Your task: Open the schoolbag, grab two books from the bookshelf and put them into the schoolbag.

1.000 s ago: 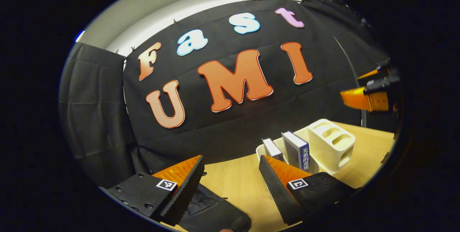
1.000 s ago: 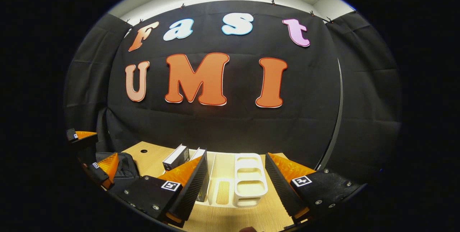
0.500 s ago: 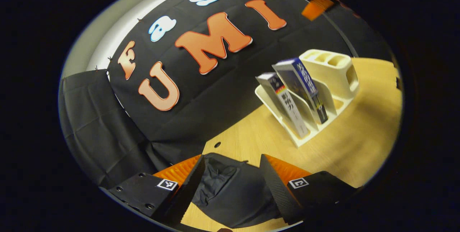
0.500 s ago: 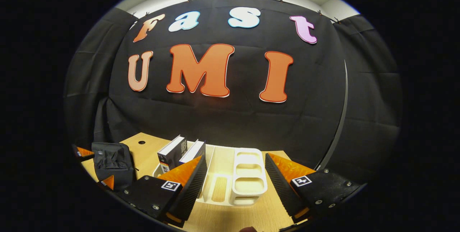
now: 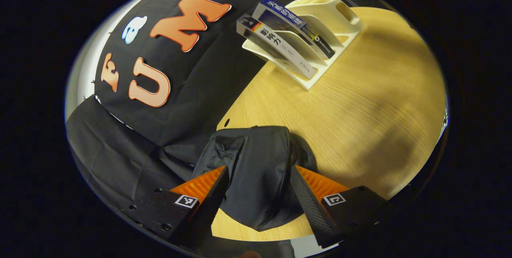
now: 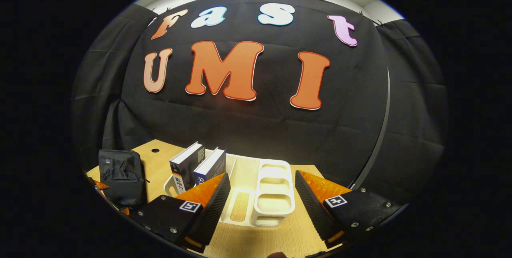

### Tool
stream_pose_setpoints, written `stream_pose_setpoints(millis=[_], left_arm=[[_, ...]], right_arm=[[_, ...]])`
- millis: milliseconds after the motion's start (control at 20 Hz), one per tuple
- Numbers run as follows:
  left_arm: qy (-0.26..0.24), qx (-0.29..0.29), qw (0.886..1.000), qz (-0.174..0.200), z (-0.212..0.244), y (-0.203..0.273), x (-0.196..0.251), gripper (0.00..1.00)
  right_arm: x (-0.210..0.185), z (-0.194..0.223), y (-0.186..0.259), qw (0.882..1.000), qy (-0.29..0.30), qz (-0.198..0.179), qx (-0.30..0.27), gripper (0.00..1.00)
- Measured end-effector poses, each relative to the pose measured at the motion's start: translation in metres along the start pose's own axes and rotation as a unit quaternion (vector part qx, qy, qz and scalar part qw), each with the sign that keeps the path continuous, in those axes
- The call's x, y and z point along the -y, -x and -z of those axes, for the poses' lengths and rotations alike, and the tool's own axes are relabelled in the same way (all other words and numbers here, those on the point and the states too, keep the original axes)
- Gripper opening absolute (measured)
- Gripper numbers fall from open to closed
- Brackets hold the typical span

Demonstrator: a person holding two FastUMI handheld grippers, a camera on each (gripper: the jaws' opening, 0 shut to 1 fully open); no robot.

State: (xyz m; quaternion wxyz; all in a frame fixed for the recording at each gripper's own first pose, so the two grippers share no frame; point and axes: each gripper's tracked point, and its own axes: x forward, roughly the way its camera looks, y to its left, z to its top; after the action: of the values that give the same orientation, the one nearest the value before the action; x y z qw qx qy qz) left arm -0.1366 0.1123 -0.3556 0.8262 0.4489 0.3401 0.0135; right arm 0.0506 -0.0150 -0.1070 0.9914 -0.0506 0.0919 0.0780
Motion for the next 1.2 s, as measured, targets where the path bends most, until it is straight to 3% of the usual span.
stream_pose_setpoints(millis=[250,450,550,650,700,750,850,900,950,1050,1200], left_arm=[[-0.04,-0.025,0.998,-0.033,0.015,-0.008,-0.009,0.95],[-0.02,-0.051,0.997,-0.055,0.02,-0.028,-0.029,0.94],[-0.007,-0.065,0.997,-0.048,0.019,-0.042,-0.038,0.96],[0.006,-0.075,0.997,-0.021,0.016,-0.048,-0.038,0.72],[0.008,-0.079,0.997,-0.009,0.014,-0.049,-0.039,0.73],[0.002,-0.078,0.997,-0.004,0.009,-0.048,-0.044,0.46],[-0.018,-0.079,0.997,0.011,0.002,-0.044,-0.056,0.46],[-0.024,-0.078,0.996,0.019,0.0,-0.042,-0.061,0.25],[-0.023,-0.081,0.996,0.03,-0.003,-0.041,-0.066,0.13],[-0.012,-0.093,0.994,0.063,-0.005,-0.041,-0.072,0.07],[0.013,-0.097,0.99,0.101,-0.013,-0.036,-0.09,0.06]], right_arm=[[0.007,0.0,-0.002,1.0,-0.006,0.005,0.0,0.96],[0.016,-0.001,-0.001,1.0,-0.006,0.011,0.003,0.97],[0.023,0.001,-0.001,1.0,-0.007,0.014,0.002,0.97],[0.027,0.002,-0.001,1.0,-0.01,0.01,-0.002,0.96],[0.029,0.003,0.0,1.0,-0.012,0.007,-0.004,0.96],[0.03,0.004,0.0,1.0,-0.013,0.003,-0.008,0.96],[0.028,0.008,0.002,1.0,-0.019,-0.013,-0.021,0.96],[0.026,0.01,0.003,0.999,-0.022,-0.022,-0.026,0.96],[0.024,0.01,0.004,0.999,-0.023,-0.031,-0.029,0.96],[0.017,0.01,0.005,0.998,-0.012,-0.049,-0.033,0.96],[0.011,0.014,0.008,0.997,0.001,-0.06,-0.044,0.96]])
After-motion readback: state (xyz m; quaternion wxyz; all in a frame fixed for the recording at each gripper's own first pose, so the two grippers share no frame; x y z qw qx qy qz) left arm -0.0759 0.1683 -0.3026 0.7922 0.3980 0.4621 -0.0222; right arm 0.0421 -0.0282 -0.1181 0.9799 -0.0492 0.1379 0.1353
